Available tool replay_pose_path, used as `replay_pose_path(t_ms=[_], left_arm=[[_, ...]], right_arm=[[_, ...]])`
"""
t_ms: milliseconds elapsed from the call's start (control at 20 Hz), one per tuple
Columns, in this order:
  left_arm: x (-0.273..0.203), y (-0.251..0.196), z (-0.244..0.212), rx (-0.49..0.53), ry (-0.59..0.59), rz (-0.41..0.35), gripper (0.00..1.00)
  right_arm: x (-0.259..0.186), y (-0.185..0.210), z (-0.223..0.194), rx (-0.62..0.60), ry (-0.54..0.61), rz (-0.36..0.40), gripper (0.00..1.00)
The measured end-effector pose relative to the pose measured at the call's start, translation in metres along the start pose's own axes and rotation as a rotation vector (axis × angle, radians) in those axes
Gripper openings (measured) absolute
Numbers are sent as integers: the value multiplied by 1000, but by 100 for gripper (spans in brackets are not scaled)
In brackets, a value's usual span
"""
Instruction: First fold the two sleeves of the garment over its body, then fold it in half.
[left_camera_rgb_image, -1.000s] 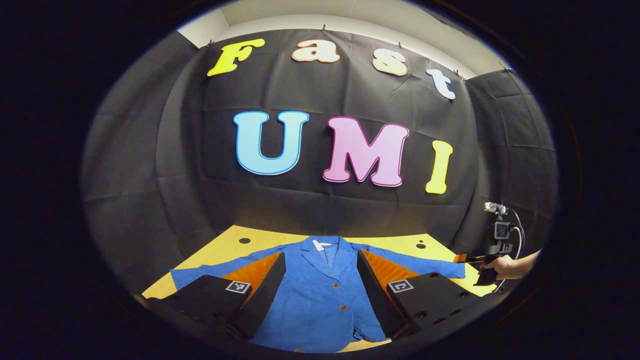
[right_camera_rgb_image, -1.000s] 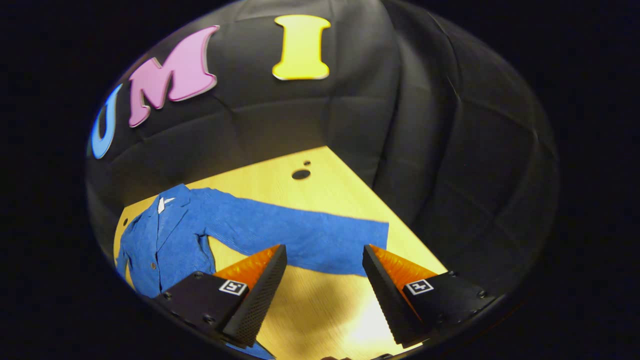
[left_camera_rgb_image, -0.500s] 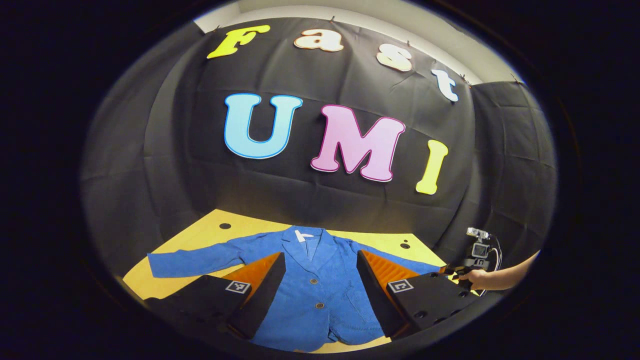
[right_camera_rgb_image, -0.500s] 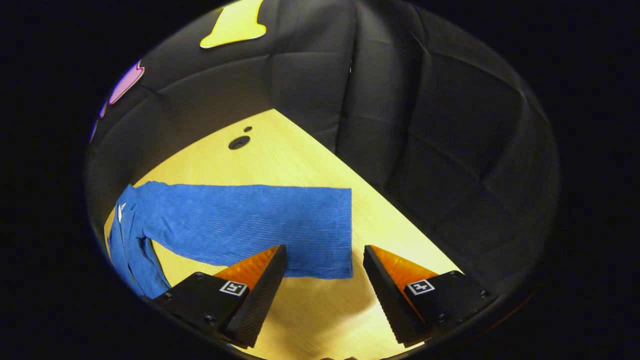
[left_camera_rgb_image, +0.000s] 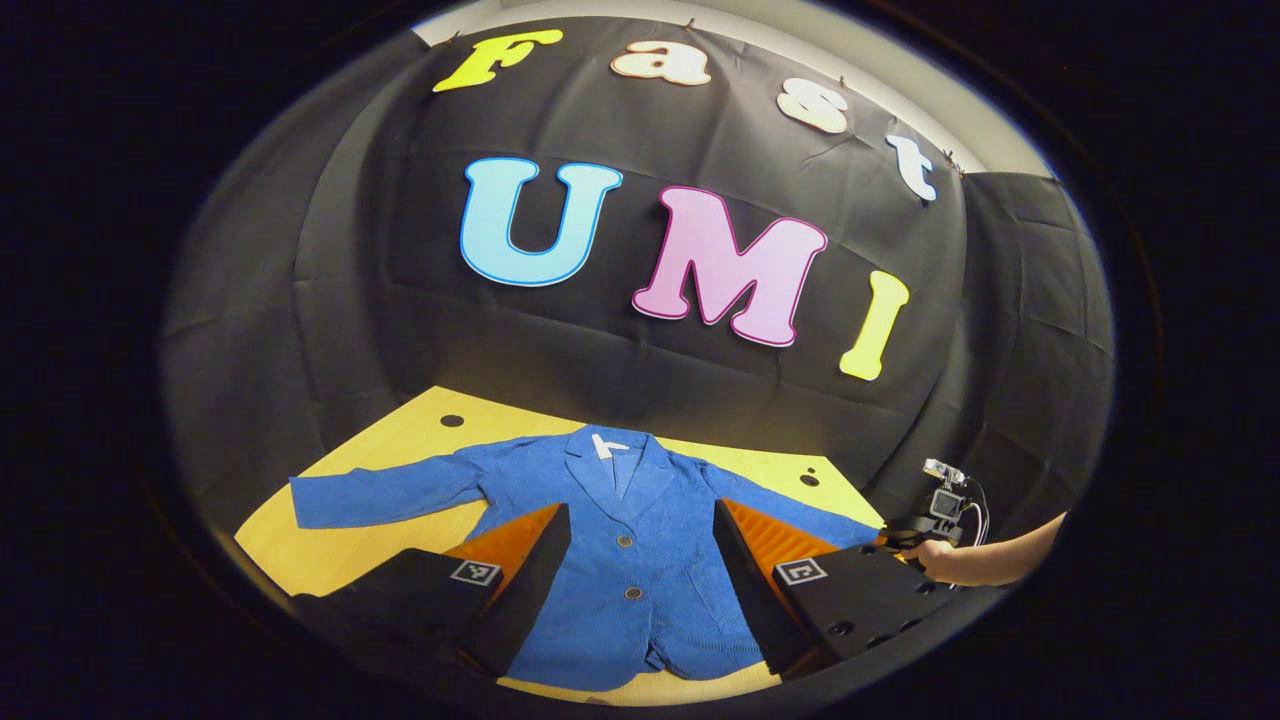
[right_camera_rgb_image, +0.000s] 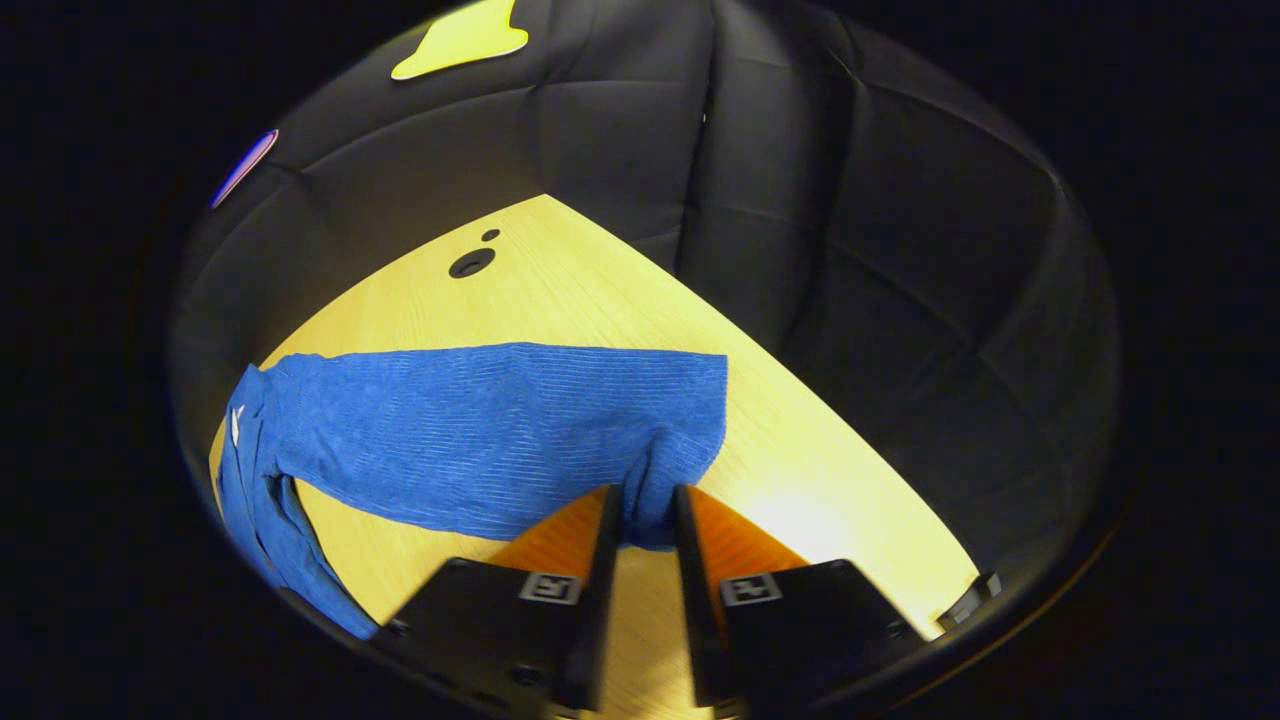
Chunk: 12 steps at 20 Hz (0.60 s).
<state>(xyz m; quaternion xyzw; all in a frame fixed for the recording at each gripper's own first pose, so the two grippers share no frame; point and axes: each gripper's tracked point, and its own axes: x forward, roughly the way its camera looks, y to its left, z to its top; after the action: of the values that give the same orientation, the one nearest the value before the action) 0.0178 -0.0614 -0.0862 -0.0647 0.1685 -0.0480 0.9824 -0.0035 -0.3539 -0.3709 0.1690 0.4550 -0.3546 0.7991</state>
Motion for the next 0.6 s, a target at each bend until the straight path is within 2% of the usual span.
replay_pose_path(t_ms=[50,100,150,300,400,600], left_arm=[[0,1,0,14,-3,3,82],[-1,2,1,28,-7,6,82],[-1,3,0,32,-9,8,82],[-3,8,-5,16,3,21,82],[-8,18,-1,2,-9,43,82],[-16,43,-2,5,-23,104,82]], right_arm=[[0,3,-1,5,4,14,19],[1,8,-3,2,4,46,16],[1,12,-4,-18,0,72,8],[-15,26,0,-45,-24,133,5],[-37,57,26,-61,-130,195,5],[-103,139,53,-252,-226,356,4]])
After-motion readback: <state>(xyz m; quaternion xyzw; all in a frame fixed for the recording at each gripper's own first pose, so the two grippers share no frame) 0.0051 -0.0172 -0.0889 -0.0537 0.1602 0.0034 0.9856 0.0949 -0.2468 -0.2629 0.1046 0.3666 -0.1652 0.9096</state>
